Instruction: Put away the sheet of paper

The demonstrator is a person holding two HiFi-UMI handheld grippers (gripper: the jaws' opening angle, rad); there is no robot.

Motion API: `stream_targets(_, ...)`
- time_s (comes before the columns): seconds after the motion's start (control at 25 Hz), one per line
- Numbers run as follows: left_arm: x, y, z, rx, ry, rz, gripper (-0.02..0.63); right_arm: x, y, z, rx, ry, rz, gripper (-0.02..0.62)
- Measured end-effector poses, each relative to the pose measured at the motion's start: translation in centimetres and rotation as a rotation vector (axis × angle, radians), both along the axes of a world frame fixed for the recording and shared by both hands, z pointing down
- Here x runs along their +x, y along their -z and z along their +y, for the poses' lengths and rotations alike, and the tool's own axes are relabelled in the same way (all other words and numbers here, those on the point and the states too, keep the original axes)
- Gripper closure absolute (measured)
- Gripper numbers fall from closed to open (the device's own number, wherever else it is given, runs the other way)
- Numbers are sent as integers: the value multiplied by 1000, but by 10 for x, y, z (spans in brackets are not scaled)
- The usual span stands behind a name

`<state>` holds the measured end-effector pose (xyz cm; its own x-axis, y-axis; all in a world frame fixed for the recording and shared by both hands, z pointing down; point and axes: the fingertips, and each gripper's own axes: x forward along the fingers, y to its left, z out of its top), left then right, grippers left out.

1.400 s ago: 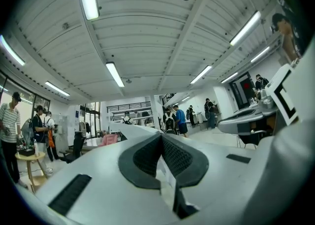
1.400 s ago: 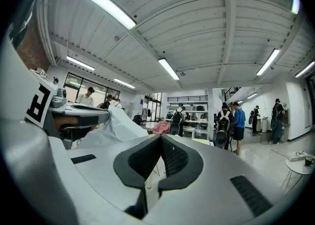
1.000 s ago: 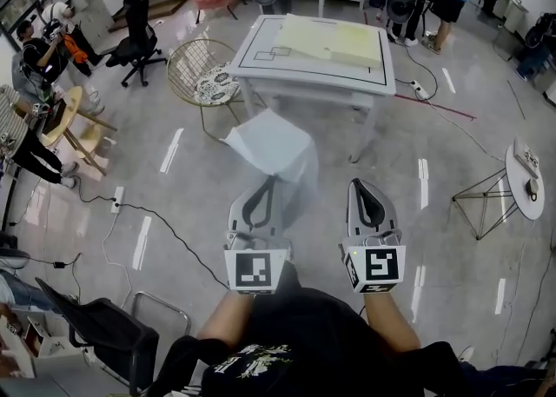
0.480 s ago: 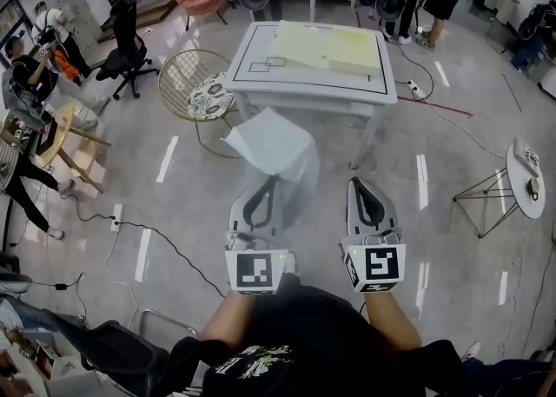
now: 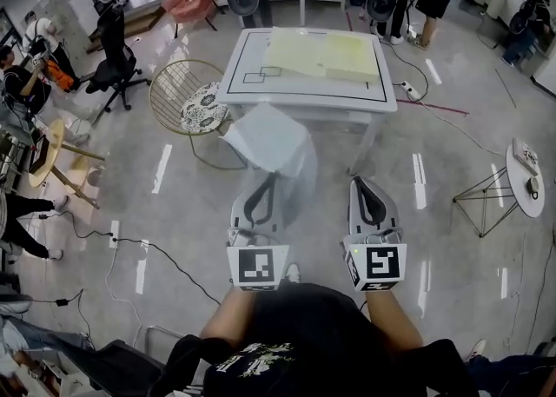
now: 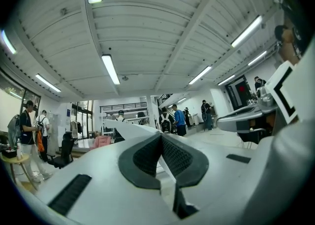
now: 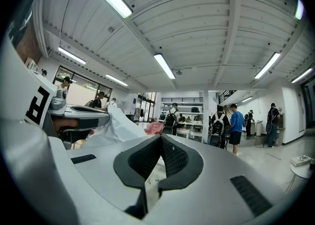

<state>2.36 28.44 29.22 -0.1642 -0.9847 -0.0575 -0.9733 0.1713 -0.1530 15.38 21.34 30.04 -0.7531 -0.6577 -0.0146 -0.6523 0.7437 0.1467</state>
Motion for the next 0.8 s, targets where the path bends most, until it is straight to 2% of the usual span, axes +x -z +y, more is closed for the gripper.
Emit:
stream_targets(0.4,-31,-7,-31,-1,-36,-10,606,-40,-10,-24,-16,1,-8,598)
stream_targets(0.56,-32,-6,-44,-1,-78,-24,606,-39,-14,-38,-28,-40,8,598)
stream_targets(0.8,-39,-15,-58,-1,-103,7,606,-40,-24,-43,-33,-70,34,598)
